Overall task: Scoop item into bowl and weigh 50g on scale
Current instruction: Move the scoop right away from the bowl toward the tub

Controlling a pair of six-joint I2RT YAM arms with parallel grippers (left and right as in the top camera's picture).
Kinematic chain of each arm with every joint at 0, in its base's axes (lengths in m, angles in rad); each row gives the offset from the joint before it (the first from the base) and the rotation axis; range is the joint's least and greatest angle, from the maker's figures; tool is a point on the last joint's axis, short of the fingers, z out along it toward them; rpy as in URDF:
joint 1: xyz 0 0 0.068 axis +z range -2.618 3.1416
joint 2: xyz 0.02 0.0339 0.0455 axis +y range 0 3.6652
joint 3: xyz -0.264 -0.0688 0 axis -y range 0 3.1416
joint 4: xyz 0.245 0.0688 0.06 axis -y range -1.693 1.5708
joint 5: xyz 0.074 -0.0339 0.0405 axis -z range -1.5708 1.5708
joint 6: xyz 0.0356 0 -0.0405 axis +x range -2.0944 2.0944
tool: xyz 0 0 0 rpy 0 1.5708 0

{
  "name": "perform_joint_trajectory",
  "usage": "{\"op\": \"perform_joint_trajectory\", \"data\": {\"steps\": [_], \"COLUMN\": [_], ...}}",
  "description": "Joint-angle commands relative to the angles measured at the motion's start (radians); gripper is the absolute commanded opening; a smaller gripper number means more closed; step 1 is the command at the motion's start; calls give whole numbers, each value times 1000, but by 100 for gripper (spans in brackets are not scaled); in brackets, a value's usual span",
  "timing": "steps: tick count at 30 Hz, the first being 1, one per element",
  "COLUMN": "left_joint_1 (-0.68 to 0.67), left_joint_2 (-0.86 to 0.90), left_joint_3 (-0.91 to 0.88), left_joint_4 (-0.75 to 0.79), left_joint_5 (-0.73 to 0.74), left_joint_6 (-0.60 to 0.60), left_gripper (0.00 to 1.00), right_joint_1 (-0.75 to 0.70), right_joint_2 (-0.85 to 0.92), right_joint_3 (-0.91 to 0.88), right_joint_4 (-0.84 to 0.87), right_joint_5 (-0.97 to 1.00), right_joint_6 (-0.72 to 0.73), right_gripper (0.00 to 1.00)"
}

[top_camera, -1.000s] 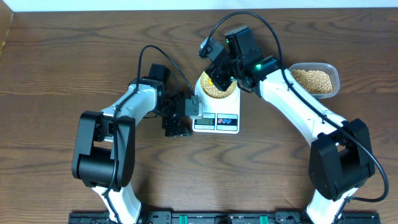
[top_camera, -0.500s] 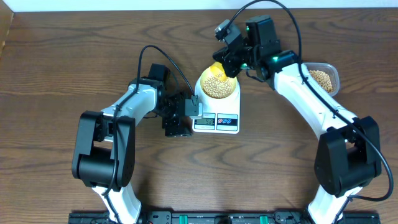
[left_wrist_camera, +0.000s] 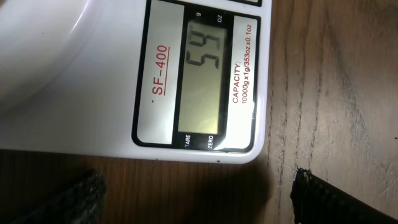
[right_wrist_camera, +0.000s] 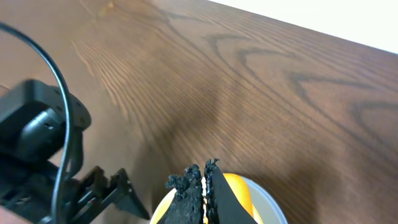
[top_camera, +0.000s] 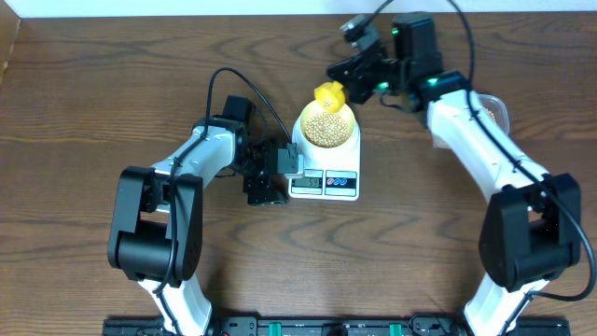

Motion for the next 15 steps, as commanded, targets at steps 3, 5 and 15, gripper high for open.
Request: {"op": "perform_joint_trajectory", "data": {"steps": [3,5,15], "left_joint_1": [-2,-2,-2], "left_joint_2": [6,6,6], "left_joint_3": [-11,-11,-11], "left_joint_4": [0,0,0], "left_joint_5": [13,13,13], "left_joint_6": [17,17,17], "left_gripper": [98,98,98], "right_joint_1": [-109,-144,-254], "right_joint_2": [-6,-6,-6], "right_joint_3": [3,3,3], "right_joint_4": [3,2,-1], "right_joint_5": [-238,-283,-328], "right_joint_6": [136,155,161], "right_gripper": [1,1,1]}}
